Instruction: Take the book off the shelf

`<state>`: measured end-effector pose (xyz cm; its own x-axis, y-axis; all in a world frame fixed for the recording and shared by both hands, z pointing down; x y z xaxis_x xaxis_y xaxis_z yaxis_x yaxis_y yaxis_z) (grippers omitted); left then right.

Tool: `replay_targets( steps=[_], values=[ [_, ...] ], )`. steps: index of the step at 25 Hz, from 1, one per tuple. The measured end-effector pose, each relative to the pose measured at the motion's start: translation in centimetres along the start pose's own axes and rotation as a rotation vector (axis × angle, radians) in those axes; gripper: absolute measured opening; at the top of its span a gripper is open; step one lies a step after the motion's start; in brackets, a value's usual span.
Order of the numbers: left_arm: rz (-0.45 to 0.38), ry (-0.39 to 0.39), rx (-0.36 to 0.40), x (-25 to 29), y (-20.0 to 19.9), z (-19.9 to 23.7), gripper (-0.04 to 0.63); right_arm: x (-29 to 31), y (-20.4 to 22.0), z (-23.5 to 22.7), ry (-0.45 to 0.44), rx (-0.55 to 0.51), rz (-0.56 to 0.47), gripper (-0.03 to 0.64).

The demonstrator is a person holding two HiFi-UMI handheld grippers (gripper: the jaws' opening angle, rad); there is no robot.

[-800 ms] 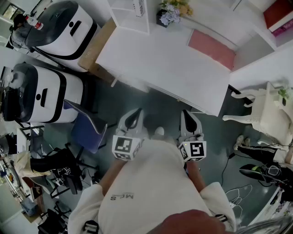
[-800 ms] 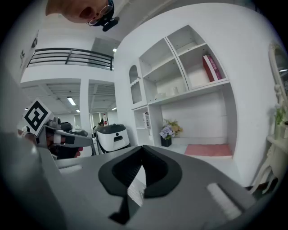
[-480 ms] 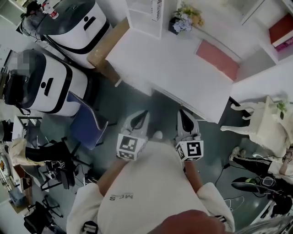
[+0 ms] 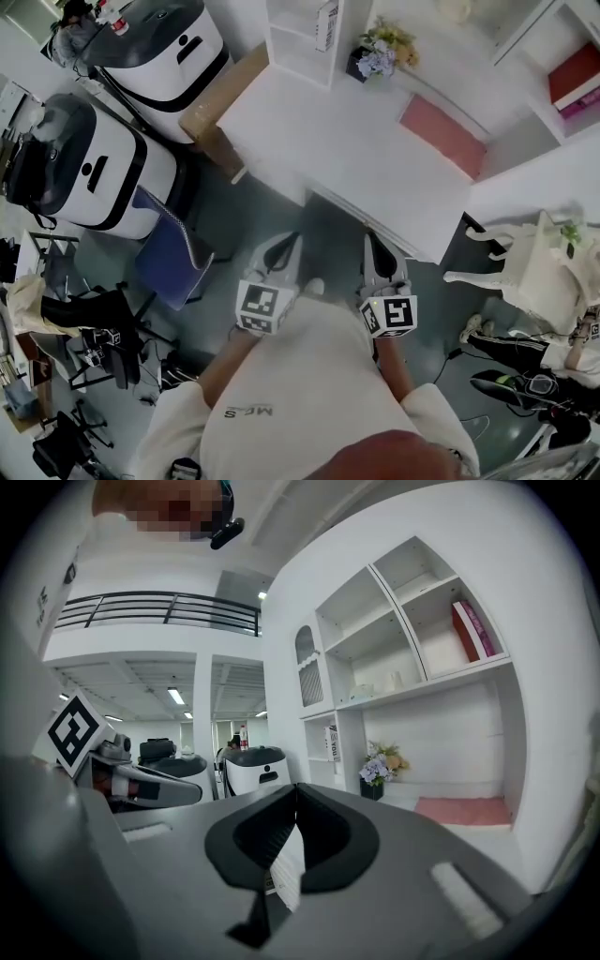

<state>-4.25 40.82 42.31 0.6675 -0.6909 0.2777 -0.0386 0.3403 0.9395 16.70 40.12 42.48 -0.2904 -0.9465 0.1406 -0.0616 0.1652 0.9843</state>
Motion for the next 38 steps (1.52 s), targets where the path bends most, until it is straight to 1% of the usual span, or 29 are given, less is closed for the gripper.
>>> replay_targets(
  steps=[5,8,12,16,22,25,29,34,38],
  values=[
    [0.018,-0.009,-0.018,0.9,0.2,0.6,0.0,1.1,0.0,-1.0,0.003,0.022,-0.004,-0.008],
    [0.015,-0.008,-0.017,2.1,-0.3,2.4,0.0,3.3,-0.3,-1.2,-0.002,0.024,0.0,-0.008],
    [0.008,-0.008,-0.034,4.6,-1.6,6.8,0.0,8.0,-0.7,-0.8,-0.015,0.015,0.004,-0.008],
    [0.013,0.009,-0.049,8.6,-2.9,12.2,0.0,14.7,-1.3,-1.2,-0.006,0.005,0.008,-0.008],
    [0.013,0.044,-0.035,14.3,-8.3,21.7,0.0,26.2,-4.0,-1.0,0.029,0.016,0.025,-0.002],
    [0.019,0.069,-0.036,16.5,-10.7,26.1,0.0,31.0,-5.7,-0.5,0.042,0.005,0.025,-0.002],
    [0.012,0.102,-0.018,19.9,-13.5,31.0,0.0,36.4,-7.3,-0.8,0.085,-0.013,0.017,-0.002],
    [-0.007,0.117,0.007,22.7,-16.3,34.5,0.0,40.9,-8.3,-2.0,0.124,-0.03,0.011,-0.002],
    [-0.007,0.102,0.006,24.8,-17.3,34.9,0.002,42.3,-9.1,-3.4,0.121,-0.031,0.007,-0.002]
  ],
)
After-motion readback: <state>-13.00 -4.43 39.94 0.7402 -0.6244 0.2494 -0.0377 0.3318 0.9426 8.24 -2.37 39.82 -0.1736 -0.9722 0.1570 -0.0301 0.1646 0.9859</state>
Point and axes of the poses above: the fingertips, and each gripper's own axes: x forward along the fingers, z to its left, y out of its underside, the point moved 8 cm from there along -x, backward along the fingers, and after that the axes turned 13 degrees about y, right-handed, at the moved point
